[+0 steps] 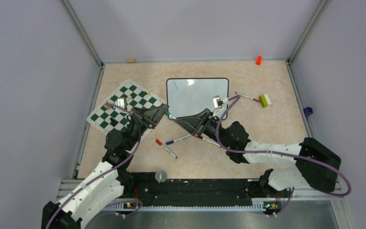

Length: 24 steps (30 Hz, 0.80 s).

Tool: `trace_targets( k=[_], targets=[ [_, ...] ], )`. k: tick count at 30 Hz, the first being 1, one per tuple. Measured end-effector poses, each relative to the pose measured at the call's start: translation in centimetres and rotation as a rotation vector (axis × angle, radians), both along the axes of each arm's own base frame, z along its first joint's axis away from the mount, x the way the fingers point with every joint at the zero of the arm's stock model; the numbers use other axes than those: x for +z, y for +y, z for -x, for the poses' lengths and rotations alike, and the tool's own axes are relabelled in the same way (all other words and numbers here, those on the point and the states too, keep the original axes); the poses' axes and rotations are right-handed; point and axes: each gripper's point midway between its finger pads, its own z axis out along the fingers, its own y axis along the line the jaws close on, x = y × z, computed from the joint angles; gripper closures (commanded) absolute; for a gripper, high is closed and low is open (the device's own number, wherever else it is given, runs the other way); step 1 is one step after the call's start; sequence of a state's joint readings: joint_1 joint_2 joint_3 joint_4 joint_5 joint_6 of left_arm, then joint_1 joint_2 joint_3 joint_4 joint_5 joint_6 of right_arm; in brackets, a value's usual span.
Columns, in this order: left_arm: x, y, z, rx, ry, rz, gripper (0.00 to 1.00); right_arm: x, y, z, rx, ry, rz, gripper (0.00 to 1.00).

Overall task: Write a sentence on the whiteboard
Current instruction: Open the pen cap from the whiteboard marker, then place the pen cap at the center of the board.

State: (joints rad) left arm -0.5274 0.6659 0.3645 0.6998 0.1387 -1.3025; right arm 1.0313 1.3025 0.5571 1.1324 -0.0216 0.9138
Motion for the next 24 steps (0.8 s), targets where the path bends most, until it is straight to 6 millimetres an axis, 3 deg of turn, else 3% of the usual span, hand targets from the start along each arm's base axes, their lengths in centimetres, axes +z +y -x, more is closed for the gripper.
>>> trace_targets(
  k=[5, 10, 13, 15, 19, 24],
  targets=[
    [-1.2, 0.6, 0.0, 0.033, 0.048, -0.107, 1.0, -1.7, -0.8, 0.6, 0.009, 0.031, 0.024, 1.0],
    [0.6, 6.5, -3.2, 0.31, 0.07, -0.167, 1.0, -6.3, -4.4, 2.9, 0.022, 0.11, 0.067, 1.0],
    [-0.2, 9.0, -4.1, 0.406, 0.102, -0.191, 1.0, -8.8, -6.1, 3.8, 0.022, 0.159, 0.094, 1.0],
    [-2.1, 9.7, -5.0, 0.441, 0.164, -0.24, 1.0, -10.0, -7.0, 3.9, -0.002, 0.186, 0.122, 1.0],
    [-8.9, 9.9, -6.6, 0.438, 0.365, -0.41, 1.0, -10.5, -8.5, 2.6, -0.117, 0.206, 0.207, 1.0],
    [-17.9, 9.3, -6.0, 0.326, 0.581, -0.639, 1.0, -10.6, -10.7, -0.3, -0.327, 0.184, 0.41, 1.0]
  ],
)
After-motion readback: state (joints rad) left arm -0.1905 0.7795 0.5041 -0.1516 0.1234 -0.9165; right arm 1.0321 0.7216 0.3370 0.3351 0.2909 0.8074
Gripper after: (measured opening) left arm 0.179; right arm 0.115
